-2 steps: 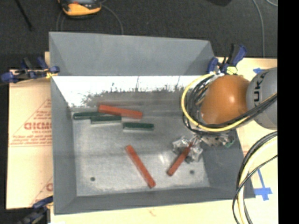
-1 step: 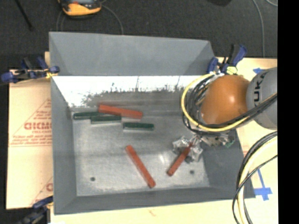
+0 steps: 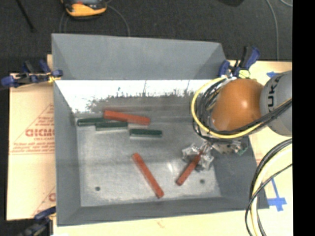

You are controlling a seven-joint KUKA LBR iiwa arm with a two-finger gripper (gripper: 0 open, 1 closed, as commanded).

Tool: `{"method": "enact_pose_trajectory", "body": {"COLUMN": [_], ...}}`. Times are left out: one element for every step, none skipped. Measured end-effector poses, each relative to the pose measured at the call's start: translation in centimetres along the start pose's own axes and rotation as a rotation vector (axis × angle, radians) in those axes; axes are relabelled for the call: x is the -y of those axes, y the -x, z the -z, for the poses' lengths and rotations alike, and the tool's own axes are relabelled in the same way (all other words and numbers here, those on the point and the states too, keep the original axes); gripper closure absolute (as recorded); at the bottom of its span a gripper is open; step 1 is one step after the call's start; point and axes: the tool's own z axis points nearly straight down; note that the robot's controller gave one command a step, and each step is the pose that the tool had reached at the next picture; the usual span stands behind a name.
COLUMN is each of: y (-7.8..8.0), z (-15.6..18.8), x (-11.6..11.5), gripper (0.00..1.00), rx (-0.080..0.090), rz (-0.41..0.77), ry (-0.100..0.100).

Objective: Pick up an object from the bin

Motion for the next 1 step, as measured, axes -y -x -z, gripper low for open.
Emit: {"method": "enact_pose_trajectory", "body": {"y": [-0.01], "z": [0.47], "x": [-0.01], "gripper": [1.00], "rx": [-0.001], "rz": [-0.001], "ry": [0.002]}}
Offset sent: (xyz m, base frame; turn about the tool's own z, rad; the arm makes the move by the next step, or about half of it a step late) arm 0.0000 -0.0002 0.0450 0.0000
